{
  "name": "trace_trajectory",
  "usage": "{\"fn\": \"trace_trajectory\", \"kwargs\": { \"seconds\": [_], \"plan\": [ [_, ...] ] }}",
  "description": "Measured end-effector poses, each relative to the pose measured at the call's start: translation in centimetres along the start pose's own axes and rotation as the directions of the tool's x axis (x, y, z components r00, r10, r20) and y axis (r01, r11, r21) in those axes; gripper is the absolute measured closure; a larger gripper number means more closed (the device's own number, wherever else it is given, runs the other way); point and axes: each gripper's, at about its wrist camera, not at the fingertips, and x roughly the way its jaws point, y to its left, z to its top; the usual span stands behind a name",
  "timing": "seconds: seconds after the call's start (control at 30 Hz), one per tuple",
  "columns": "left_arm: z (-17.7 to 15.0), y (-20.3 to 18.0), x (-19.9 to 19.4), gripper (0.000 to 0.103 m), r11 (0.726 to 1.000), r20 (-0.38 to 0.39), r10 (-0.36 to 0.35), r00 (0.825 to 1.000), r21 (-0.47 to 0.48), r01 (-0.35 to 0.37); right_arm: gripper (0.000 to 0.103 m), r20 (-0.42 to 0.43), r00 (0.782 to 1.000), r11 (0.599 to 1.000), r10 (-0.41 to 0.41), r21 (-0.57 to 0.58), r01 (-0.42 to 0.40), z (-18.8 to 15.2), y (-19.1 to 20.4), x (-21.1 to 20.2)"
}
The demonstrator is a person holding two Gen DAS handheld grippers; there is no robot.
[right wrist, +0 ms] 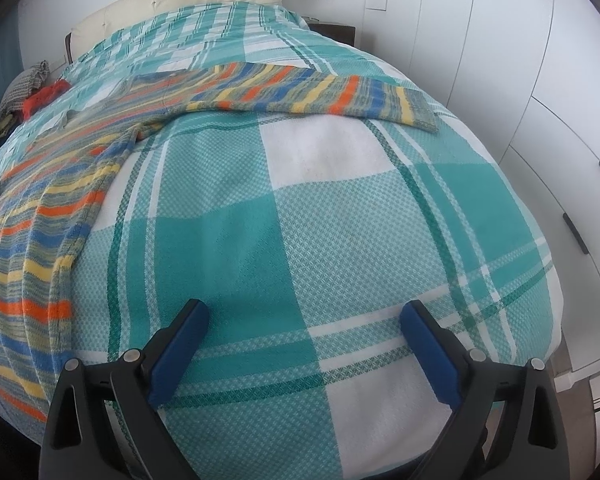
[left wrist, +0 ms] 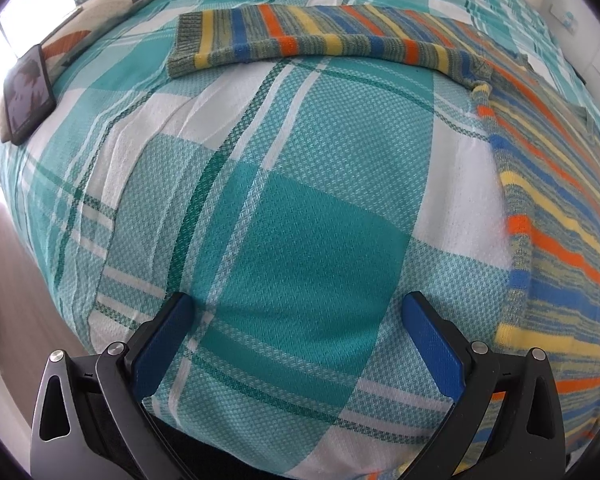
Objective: Fold small clothes
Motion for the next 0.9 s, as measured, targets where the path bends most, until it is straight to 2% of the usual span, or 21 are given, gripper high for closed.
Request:
{"fn": "trace_trajectory", "kwargs": {
  "seconds": [0.27,0.47,0.9],
  "plan": [
    [1.6,-0.5,0.6,0.001,1.000,-0.060,-0.002,0.998,0.003,0.002,0.006,-0.018,1.000,1.000,-0.016,0.013,0.016,0.2,0.1,0.2],
    [2.2,-0.6,0.9,0.001,1.000,-0.080,-0.003,0.997,-0.003,0.003,0.005,-0.072,0.997,1.000,-0.006,0.014,0.007,0.7,0.0,0.5],
    [1.4,0.3,1.1,0.001,1.000,-0.070,-0.022,0.997,-0.004,0.021,0.001,-0.133,0.991,0.999,-0.021,0.029,0.025,1.4,0.4,0.8]
  ]
}}
